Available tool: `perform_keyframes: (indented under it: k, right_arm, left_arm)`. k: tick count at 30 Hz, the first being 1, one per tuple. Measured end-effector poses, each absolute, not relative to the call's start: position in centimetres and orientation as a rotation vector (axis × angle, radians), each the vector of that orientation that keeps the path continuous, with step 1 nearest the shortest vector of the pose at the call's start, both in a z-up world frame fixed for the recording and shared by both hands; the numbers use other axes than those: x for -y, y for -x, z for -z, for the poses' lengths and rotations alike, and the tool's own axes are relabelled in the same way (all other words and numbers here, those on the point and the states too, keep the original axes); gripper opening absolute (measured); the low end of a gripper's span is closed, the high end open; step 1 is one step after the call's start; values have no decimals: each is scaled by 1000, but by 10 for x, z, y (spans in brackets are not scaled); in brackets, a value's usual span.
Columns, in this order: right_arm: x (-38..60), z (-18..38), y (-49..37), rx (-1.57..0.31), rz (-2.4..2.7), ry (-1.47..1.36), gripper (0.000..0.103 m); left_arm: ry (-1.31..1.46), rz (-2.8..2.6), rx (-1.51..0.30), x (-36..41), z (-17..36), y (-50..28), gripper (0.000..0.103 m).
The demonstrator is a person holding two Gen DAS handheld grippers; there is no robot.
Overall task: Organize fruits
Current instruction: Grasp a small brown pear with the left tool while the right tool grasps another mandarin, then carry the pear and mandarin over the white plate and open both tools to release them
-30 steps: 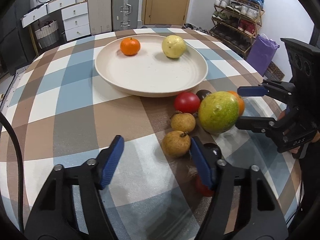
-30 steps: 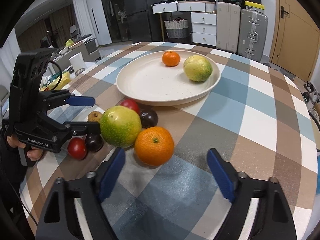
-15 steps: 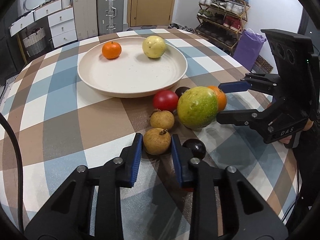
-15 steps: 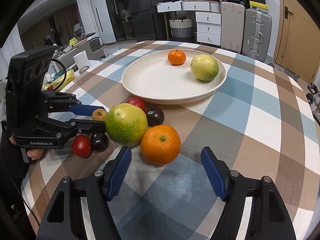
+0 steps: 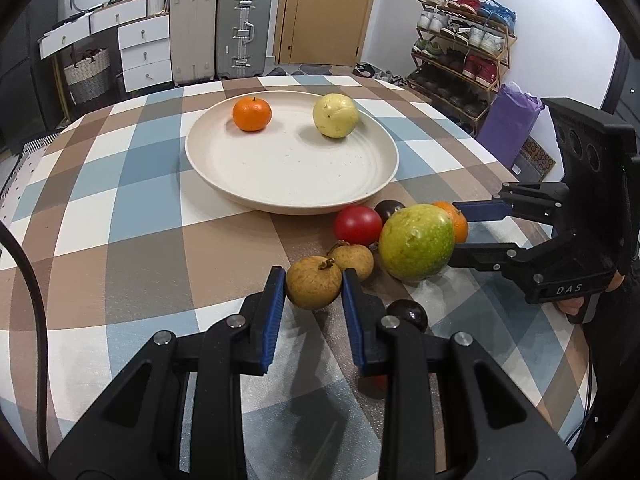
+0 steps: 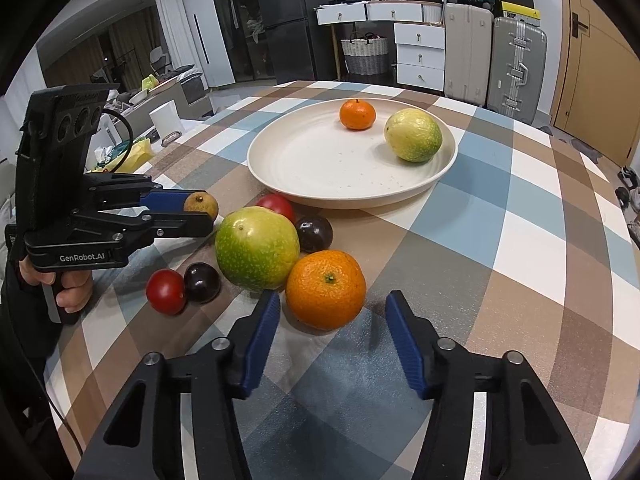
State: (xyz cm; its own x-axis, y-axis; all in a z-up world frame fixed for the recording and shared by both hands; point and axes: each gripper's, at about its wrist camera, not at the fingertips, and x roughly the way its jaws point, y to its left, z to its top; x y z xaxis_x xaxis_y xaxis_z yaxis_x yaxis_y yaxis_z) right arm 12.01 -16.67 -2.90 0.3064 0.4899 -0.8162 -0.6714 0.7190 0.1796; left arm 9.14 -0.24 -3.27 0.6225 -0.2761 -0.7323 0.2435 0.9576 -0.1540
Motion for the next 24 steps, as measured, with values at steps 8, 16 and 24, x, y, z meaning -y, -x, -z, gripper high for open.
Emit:
perform_keyframes:
  k: [8,16,24]
  right_arm:
    - [165,27,-118,-985,-788,217,42]
    - [165,26,-118,-979,-790,216,40]
    - [169,22,-121,-941,-758,210,39]
  left_arm:
    - [43,292,-842,2,32,-90,26]
    - [56,279,-824,-1,30,-90,26]
    - [94,255,-794,-9,24,-90,26]
